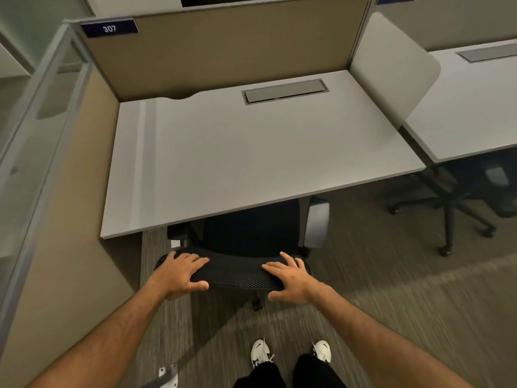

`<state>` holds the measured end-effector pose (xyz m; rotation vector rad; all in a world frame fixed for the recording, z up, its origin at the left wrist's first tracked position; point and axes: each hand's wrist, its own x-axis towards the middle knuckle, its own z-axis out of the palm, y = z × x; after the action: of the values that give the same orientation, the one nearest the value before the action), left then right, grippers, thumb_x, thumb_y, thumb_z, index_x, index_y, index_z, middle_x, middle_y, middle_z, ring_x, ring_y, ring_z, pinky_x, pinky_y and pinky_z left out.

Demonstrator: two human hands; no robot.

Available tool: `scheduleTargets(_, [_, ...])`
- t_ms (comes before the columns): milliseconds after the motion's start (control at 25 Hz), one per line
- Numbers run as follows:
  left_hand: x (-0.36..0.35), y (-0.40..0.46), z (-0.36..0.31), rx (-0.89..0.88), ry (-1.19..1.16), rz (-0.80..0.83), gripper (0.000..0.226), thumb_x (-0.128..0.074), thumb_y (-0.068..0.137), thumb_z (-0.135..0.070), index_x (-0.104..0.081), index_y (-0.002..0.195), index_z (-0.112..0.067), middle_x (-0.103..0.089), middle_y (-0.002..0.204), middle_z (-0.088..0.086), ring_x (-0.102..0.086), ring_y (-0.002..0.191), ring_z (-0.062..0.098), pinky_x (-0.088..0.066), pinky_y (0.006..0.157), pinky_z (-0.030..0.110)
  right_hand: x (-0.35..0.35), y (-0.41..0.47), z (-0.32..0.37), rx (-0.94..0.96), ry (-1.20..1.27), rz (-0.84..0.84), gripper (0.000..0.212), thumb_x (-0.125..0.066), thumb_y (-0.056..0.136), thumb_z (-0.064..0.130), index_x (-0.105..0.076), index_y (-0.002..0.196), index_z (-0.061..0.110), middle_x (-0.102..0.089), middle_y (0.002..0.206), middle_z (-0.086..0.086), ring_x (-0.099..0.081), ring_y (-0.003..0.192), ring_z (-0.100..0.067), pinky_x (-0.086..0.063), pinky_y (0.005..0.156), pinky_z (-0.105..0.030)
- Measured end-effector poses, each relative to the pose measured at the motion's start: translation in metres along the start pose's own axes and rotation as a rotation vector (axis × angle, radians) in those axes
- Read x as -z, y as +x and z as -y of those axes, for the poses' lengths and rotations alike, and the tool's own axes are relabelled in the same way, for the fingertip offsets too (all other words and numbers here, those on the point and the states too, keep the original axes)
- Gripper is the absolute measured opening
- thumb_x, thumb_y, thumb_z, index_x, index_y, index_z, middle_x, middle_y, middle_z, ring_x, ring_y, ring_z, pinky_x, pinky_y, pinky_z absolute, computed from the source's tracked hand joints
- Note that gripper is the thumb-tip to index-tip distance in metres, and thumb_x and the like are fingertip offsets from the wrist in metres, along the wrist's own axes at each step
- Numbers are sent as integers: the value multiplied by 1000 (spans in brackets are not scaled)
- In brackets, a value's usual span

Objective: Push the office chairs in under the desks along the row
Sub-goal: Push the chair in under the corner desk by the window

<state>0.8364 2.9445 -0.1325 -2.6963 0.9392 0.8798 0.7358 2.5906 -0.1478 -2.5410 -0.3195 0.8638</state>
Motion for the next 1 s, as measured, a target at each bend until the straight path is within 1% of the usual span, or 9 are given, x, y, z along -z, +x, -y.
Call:
scheduleTargets(160, [6,-5,23,22,21,33,110,0,74,-94,-19,162,-31,-32,163,0,-26,150,20,-12,123,54,-9,11,24,10,49,2,82,-63,93,48,-17,160,33,-18,166,8,12,153,-23,12,118,-57])
scheduleTargets(320, [12,-3,18,103,-33,67,95,-9,87,-88,-25,160,-31,-32,164,1,-23,152,22,-6,124,58,-6,9,29,-8,162,11,80,-62,94,49,-19,159,33,-20,166,9,1,154,-22,-2,121,-53])
scheduleTargets(440, [29,7,-6,115,-71,6,83,-16,95,-79,-39,155,-27,-38,161,1,-16,155,24,2,124,59,-3,-4,24,-78,261,-111,78,-55,96,56,-17,160,33,-20,166,9,3,154,-21,-7,123,-51])
scheduleTargets(600, [87,39,-66,-37,-109,-148,82,-22,93,-81,-43,153,-28,-41,160,-1,-15,156,21,3,125,56,19,-31,6,-132,276,-281,77,-49,97,61,-17,160,31,-19,166,11,5,154,-20,-6,123,-46])
scheduleTargets(760, [152,71,-136,-188,-117,-291,97,-10,83,-89,-40,154,-31,-37,162,-1,-15,155,19,3,124,54,63,-73,-23,-159,278,-452,80,-39,92,73,-14,159,36,-16,167,10,8,153,-17,-3,121,-42])
scheduleTargets(840, [189,86,-183,-263,-102,-375,98,-10,83,-90,-38,155,-31,-35,164,-2,-14,156,18,3,124,53,91,-111,-46,-188,266,-595,79,-37,92,76,-13,157,39,-16,167,9,5,153,-16,-4,121,-45])
scheduleTargets(880, [219,96,-218,-313,-89,-421,96,-11,84,-90,-37,156,-31,-33,164,-3,-14,156,18,3,124,54,113,-140,-65,-210,248,-668,79,-35,92,78,-11,157,40,-15,167,11,6,153,-15,-3,121,-45])
scheduleTargets(920, [235,100,-225,-314,-106,-445,92,-14,86,-88,-36,156,-32,-32,165,-4,-14,156,18,3,124,54,131,-144,-68,-207,235,-692,79,-34,92,80,-10,157,41,-13,167,13,8,153,-14,0,121,-45])
scheduleTargets(1000, [283,106,-292,-394,-77,-516,90,-17,87,-87,-35,156,-34,-29,166,-5,-15,156,19,2,124,56,161,-199,-97,-258,196,-837,78,-33,91,81,-7,156,46,-9,167,17,13,152,-9,5,118,-43])
